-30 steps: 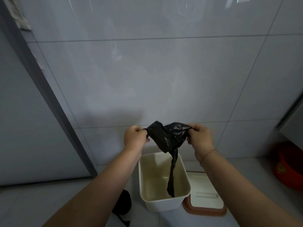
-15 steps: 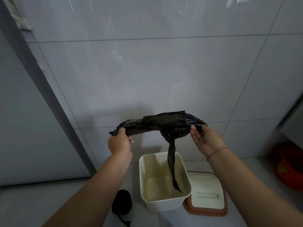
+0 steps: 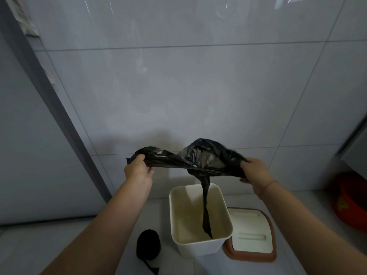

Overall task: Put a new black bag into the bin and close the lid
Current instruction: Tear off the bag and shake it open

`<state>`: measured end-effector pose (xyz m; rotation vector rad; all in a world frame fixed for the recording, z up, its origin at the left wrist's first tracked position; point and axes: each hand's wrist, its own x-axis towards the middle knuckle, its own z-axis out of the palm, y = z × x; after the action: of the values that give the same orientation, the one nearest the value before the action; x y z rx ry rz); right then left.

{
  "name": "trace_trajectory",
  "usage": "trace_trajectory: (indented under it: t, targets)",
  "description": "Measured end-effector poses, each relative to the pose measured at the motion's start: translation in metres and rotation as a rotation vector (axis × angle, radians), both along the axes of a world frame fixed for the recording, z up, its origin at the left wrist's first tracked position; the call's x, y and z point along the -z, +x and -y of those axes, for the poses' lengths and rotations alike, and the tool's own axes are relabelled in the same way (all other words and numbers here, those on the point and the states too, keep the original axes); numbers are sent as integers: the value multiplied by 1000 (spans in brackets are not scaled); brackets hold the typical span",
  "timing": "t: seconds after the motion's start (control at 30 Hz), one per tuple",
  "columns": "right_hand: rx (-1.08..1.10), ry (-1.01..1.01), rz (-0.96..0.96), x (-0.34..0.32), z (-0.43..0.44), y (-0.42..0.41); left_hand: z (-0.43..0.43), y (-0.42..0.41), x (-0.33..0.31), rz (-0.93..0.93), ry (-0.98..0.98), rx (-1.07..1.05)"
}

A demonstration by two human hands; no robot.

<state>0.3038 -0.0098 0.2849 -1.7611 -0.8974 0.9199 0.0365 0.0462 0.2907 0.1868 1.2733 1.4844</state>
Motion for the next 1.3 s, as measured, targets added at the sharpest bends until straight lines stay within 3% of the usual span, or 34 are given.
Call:
trace_trajectory:
  t: [0.07,0.2,0.3,0.37,0.43,0.5,0.6,0.67,0.73,0.83,0.9,0.97,1.03,1.1,1.13,1.2,1.3]
  targets:
    - [157,-14,-304,0,-4,8,-2,-8,6,-27,-55,-35]
    - [224,48,-910,3,-8,17,-1,-23,25,-173,-104,-61]
    - [229,141,-1136,-6,-8,19,6,-28,41,-370,-217,25]
    - [201,216,-1207,-12,-9,20,14,-27,47,-572,-322,272]
    - [100,235,-1205,-15,-9,17,24,-19,47,-882,-343,682]
    - [-18,199,-1193,-20,-7,4,30,-2,41,-1011,-180,889]
    - [-159,119,-1167,-22,-5,-22,41,36,20,-741,123,1052]
    - [-210,73,-1170,-22,-5,-37,47,58,15,-656,154,1182]
    - [-178,66,-1172,-26,-5,-40,48,65,17,-684,117,1121]
    - [-4,125,-1176,-28,-10,-21,40,59,26,-716,33,845]
    - [-50,54,-957,-23,-3,-14,37,53,28,-661,-11,712]
    - [-258,-115,-662,-15,12,-27,36,55,31,-610,-15,670]
    - [-429,-192,-488,-5,24,-54,37,64,30,-596,17,677]
    - [-420,-121,-369,2,25,-74,41,73,31,-568,34,684]
    - [-316,-72,-313,7,23,-78,43,74,31,-604,30,685]
    - [-53,-21,-342,15,14,-71,42,64,32,-674,12,653]
    - [140,-32,-639,22,5,-43,29,32,37,-457,-59,494]
